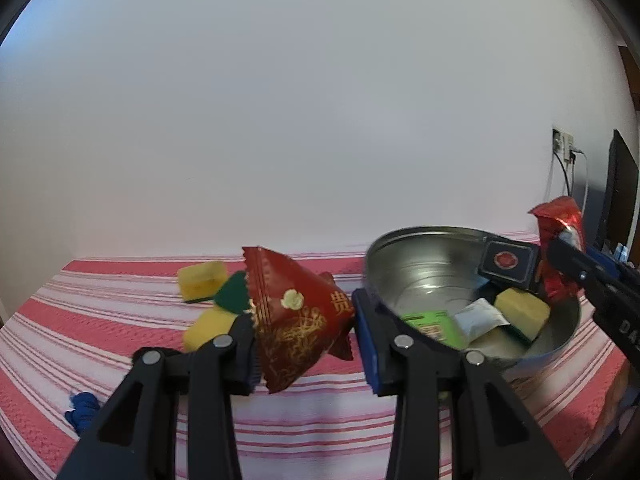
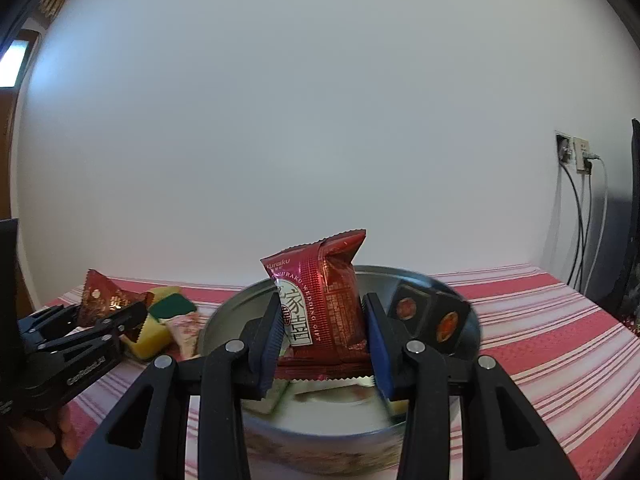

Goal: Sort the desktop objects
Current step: 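Carry the candy bag to the tin bowl with the right tool while the left tool carries the triangular packet, then release the candy bag into the bowl with the right tool while the left tool drops the packet in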

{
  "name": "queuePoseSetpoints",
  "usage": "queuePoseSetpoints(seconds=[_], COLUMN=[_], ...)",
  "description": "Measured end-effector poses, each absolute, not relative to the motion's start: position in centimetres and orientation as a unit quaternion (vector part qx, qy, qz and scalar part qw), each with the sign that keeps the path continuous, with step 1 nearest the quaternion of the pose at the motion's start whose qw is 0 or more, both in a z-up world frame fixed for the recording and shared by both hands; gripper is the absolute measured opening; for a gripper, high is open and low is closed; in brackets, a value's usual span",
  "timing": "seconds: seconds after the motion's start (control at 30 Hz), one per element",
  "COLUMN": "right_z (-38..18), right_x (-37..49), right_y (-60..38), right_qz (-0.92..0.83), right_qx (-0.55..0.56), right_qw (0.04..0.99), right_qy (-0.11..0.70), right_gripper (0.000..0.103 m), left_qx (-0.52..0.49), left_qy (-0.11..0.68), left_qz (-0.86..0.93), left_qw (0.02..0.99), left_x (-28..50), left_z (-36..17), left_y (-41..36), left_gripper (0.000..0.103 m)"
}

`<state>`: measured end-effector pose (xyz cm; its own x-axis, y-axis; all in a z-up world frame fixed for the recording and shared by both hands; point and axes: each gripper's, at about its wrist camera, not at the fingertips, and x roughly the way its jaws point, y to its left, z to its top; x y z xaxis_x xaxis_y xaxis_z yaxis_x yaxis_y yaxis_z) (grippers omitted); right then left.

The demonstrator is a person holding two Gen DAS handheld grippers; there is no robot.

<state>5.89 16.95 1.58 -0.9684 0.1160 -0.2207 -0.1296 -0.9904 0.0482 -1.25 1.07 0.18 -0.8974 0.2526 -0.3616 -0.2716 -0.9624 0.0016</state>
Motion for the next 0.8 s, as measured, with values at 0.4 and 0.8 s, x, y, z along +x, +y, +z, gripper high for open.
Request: queuePoseSetpoints(seconds=[0.4, 0.8], right_z=[1.5, 1.7], right_x=[4.6, 2.8], right_y=[20.2, 22.1], right_qz=[0.987, 0.983], right_qx=[-0.111, -0.163], right_qw=[0.112, 0.086], right_qy=[-0.01, 0.003], right_gripper=[0.042, 0.042], left_qx=[-0.184, -0.239], left_qy=[0.039, 0.053], left_qz=[0.964, 0.945], left_qw=[0.189, 0.219], left_x=[-0.8, -1.9], left_z=[0.7, 0.0], left_y=[7.6, 13.3], left_gripper=[0.038, 0.038])
